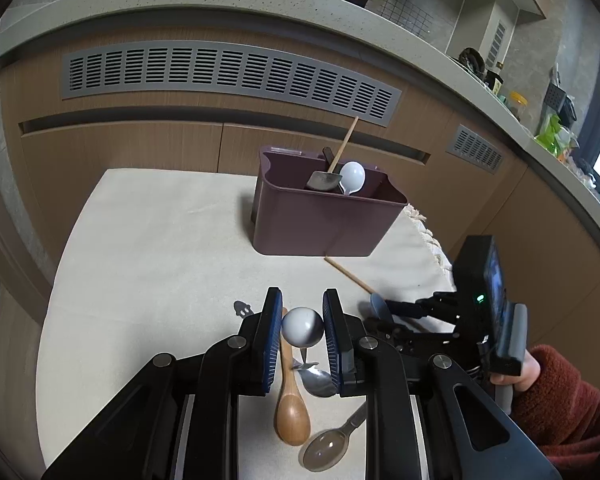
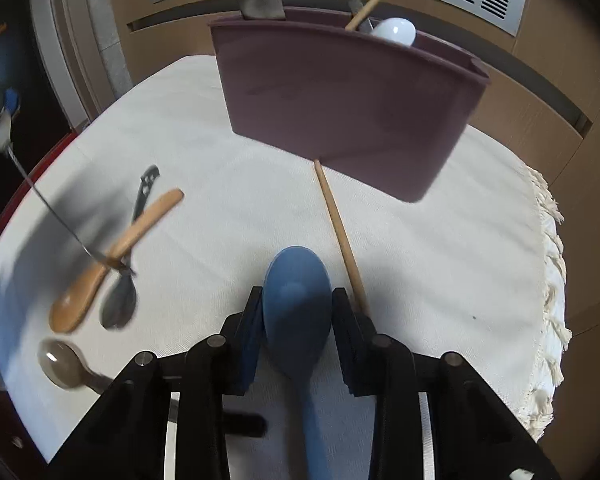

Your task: Organize utensils

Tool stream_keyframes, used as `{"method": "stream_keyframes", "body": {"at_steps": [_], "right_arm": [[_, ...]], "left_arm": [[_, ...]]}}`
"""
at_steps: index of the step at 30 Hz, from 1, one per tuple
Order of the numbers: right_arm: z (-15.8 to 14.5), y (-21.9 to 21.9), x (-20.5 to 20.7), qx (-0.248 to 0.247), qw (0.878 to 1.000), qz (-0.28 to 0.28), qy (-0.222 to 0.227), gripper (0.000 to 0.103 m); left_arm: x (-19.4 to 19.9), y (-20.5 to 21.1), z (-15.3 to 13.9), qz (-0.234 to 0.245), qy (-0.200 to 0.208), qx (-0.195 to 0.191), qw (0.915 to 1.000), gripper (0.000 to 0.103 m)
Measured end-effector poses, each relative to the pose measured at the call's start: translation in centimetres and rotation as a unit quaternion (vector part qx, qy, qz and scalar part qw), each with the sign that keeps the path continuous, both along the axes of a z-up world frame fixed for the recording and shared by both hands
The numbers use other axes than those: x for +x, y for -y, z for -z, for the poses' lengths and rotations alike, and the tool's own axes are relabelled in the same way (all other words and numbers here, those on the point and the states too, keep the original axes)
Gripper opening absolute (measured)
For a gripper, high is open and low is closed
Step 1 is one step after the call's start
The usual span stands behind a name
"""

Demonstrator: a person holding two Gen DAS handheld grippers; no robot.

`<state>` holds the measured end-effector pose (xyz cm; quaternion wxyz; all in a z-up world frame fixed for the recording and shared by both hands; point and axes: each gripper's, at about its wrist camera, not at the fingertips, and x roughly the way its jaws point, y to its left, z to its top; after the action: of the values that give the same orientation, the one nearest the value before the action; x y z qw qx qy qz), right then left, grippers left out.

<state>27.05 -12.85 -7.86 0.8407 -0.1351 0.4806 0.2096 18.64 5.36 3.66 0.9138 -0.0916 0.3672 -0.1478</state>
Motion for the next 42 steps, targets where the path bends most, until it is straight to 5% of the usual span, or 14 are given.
{"method": "stream_keyframes", "body": {"at_steps": [10,24,25,27,35,42], "right_arm": [[-4.8,1.8,-2.0,0.041,0.998,0.019,0.051,0.029],[-8.5,4.5,-2.2,0.087,0.991,0.060,0.083,0.028],[-8.9,4.6,-2.0,0.092,0.990,0.061,0.085,0.027],[-10.4,4.8,-1.7,0.101,0.988,0.059,0.099,0.006],[-21.5,5.6,2.0,0.167,0.967,0.046,0.188,0.003],[-21.2,5.1,4.1,0.106,0.977,0.012,0.185,0.010]], "left_arm": [[-0.3,1.2,-0.9,0.009,0.022,0.028,0.9993,0.021],[1.3,0.8,-2.9,0.019,0.020,-0.006,0.9996,0.021],[1.7,0.8,-3.4,0.021,0.019,-0.007,0.9996,0.021],[2.6,0.7,-5.5,0.024,0.031,-0.008,0.9992,0.021],[6.5,-0.4,-14.5,0.018,0.129,-0.027,0.9912,0.021],[10.4,-1.1,-14.1,0.017,0.123,-0.042,0.9914,0.021]]}}
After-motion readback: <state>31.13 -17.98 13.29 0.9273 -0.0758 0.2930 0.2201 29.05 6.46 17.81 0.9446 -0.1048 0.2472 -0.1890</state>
